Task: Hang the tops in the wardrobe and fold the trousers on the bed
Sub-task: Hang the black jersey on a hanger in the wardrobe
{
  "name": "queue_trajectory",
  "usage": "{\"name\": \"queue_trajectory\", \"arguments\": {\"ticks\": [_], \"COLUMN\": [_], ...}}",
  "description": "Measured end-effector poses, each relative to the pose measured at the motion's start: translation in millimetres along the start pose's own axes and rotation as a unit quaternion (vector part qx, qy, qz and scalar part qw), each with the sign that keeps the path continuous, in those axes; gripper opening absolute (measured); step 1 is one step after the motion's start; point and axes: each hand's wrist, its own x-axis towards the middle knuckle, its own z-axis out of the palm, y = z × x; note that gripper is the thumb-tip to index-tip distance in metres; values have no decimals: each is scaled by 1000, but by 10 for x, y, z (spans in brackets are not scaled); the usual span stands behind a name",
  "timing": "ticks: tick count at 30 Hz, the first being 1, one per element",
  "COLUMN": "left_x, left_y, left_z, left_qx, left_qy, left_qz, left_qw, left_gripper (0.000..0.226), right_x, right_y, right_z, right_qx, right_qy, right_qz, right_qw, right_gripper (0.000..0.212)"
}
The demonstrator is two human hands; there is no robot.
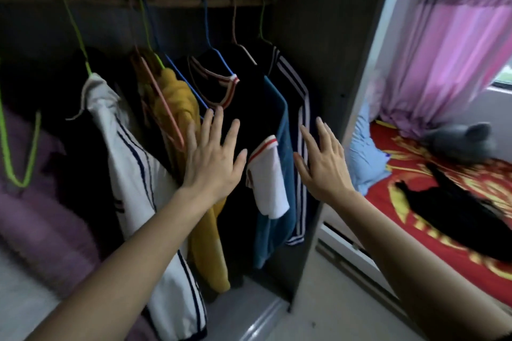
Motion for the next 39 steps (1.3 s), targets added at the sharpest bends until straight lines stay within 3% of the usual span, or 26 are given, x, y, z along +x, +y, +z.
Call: {"name": "queue_trajectory", "arguments": {"ticks": [5,10,14,24,29,39], "left_x": [-58,79,331,567,753,1411], "left_y": [641,1592,2831,5961,6781,7803], "left_z": [35,62,98,522,985,2546], "left_qx": [-54,-83,-138,-217,-218,-220], "left_qy": [-8,-3,18,-20,-41,-125], "left_qz": [15,71,109,250,282,301], "left_qw": [998,994,984,943,933,919], "left_gripper": [66,67,68,66,65,70], "right_x": [-388,-821,-1336,-2830,-3170,-3130], "right_y": [526,1312,2324,4892,5648,6998], "right_z": [-345,-818,-1345,-2605,-2597,-1778], "right_qx": [-51,-89,-129,-213,-229,-249], "right_qy": [-6,42,58,61,47,-47], "right_qz": [42,81,122,264,306,384], "right_qw": [998,992,982,939,923,888], "right_gripper": [65,66,69,80,80,83]}}
